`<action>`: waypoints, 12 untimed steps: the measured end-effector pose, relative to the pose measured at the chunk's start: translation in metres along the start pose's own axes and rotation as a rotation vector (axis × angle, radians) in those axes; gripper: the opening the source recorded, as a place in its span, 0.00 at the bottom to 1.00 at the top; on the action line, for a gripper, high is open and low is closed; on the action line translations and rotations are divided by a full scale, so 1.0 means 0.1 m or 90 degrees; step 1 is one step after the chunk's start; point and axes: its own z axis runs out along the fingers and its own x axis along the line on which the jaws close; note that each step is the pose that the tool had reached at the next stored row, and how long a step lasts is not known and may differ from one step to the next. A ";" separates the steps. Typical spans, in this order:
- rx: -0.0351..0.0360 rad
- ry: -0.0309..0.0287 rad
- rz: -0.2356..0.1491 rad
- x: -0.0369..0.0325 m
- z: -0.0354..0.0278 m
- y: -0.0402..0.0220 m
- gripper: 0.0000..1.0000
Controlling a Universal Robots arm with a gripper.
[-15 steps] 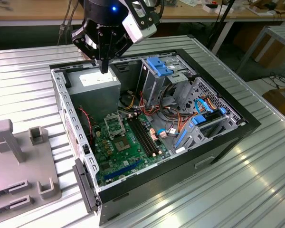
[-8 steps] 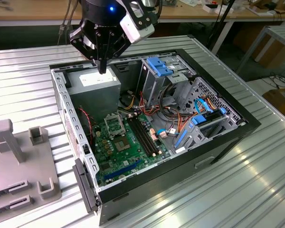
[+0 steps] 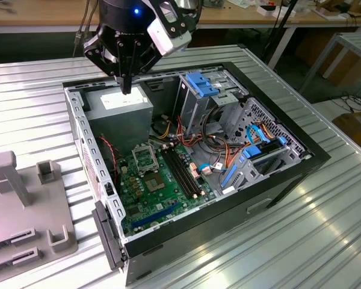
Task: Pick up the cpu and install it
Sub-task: 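Reach for the cpu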
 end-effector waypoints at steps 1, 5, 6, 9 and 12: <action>-0.0001 0.0000 0.000 0.005 0.001 0.000 0.11; 0.0000 0.0000 0.000 0.006 0.000 -0.001 0.11; 0.0000 0.0000 0.000 0.006 0.001 -0.001 0.11; 0.0000 -0.0001 0.000 0.018 0.000 -0.002 0.11; 0.0000 0.0000 0.000 0.032 0.000 -0.003 0.11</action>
